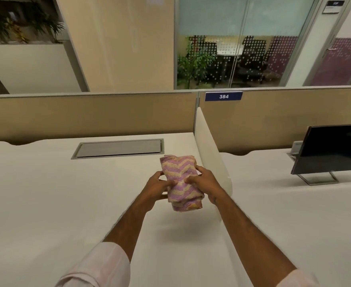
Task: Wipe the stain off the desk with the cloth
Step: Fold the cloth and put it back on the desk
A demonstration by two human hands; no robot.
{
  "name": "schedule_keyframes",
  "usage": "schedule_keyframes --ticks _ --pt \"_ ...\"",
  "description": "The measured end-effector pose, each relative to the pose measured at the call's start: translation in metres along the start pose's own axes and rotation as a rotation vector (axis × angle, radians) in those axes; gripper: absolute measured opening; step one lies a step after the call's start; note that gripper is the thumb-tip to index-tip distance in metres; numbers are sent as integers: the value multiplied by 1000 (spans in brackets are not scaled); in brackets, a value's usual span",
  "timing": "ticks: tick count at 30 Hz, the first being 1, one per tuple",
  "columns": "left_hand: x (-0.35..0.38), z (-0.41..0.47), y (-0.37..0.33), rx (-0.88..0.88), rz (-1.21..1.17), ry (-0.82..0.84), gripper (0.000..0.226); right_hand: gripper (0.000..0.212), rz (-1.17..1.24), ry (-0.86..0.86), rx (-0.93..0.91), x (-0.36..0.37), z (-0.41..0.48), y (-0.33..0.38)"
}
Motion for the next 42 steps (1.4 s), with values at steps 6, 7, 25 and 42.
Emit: schedule_keyframes --ticks 6,7,25,42 --pt "6 71 -24 -5 1 -69 59 67 -20 -26 34 -17 78 11" --pt "5 82 -27 -7 2 -78 59 66 -23 -30 39 -18 90 15" --pt "-20 291 -23 -113 20 -159 47 60 -153 -153 185 -18 287 1" --pt "-28 297 16 -128 207 -244 68 52 -409 -223 177 -11 291 -26"
Point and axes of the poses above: each hand's wrist, its own z-axis towards the middle knuckle, its own x-axis out of the palm, y = z × x, the point moved 10 cm from there along z, towards the middle knuckle, and after that the axes turned 10 degrees about -z, right-handed, at the moved point
